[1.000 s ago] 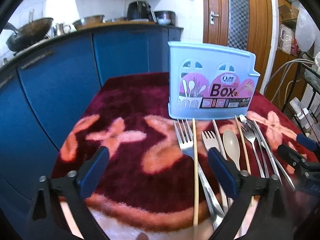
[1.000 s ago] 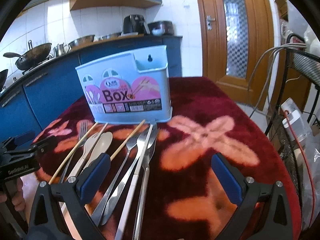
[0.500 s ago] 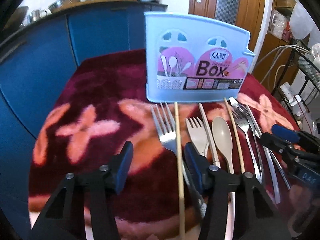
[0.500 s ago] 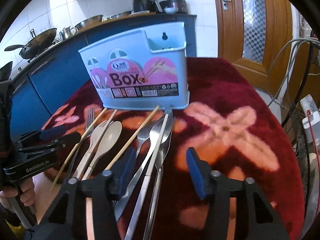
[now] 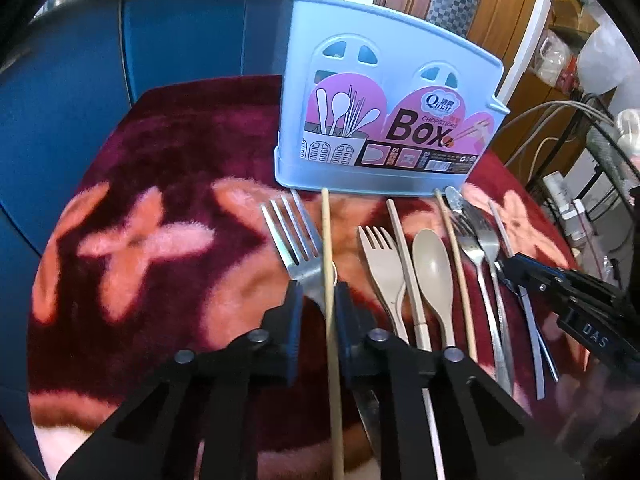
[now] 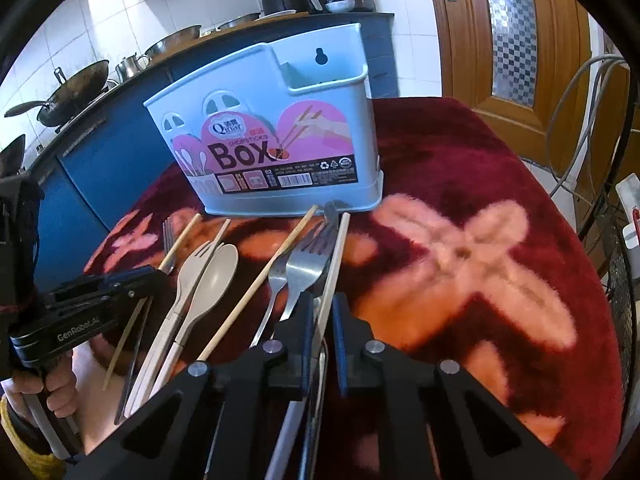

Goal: Organize utensils
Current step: 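Move the left tool to a wooden chopstick while the right tool approaches a white chopstick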

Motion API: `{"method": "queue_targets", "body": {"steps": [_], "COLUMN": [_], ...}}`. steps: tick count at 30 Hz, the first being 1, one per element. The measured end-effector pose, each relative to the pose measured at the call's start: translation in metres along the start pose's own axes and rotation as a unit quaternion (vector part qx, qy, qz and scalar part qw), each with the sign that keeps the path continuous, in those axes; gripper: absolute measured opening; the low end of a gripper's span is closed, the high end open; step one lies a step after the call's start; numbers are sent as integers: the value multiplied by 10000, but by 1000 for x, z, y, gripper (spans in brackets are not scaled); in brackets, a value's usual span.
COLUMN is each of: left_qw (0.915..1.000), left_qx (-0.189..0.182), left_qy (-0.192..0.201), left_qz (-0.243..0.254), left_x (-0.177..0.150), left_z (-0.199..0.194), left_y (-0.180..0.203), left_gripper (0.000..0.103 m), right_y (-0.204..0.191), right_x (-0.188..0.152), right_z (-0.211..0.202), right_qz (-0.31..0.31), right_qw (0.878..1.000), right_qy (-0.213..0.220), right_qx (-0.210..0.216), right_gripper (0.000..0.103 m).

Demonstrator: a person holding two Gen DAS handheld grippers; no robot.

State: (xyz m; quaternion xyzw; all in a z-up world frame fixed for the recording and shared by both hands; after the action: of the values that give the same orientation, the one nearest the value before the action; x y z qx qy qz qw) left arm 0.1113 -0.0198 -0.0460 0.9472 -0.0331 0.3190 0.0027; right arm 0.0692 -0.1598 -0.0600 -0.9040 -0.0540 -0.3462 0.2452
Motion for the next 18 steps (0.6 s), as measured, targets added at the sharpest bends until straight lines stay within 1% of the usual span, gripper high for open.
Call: {"method": "queue_targets", "body": {"steps": [2, 4, 9, 11, 14, 18], "left_qw": [10000, 10000, 9999, 9999, 9994, 9991], "left_qx": [-22, -37, 113, 77, -104, -66], "left_qy": [36, 55, 14, -41, -128, -56], "left_qz": [-17, -34, -72, -142, -308, -403], "left_x": [-3, -6, -17, -20, -25, -27], "left_z": [-7, -14, -21, -22, -23, -31], "left_y": [-2, -3, -15, -21, -31, -39], "left_gripper": [12, 11, 11, 11, 11, 11], "right_y": [0, 0, -3, -2, -1, 1], "right_x": [-1, -2, -6, -8, -9, -10], "right_z": [-3, -6, -7, -8, -11, -14], "right_qz": [30, 36, -53, -46, 34, 43], "right_qw": [10000, 10000, 9999, 9999, 9999, 9999], "right_qy": [5, -2, -122, -139, -148, -150], "right_qx": [31, 76, 7, 5, 70, 49], "right_gripper": [8, 8, 8, 8, 8, 8]}}
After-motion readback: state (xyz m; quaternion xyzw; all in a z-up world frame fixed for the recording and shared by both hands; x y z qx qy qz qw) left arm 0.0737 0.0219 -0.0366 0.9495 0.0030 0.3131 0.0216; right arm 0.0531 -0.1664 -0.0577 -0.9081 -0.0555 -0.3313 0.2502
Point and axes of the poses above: each gripper's, at about its wrist camera, not at the fingertips, and z roughly the way its jaws point, y to its right, x to its top, the point moved 3 cm from there along z, roughly the way its jaws point, and after that the axes turned 14 degrees about x, right-handed, at the moved point
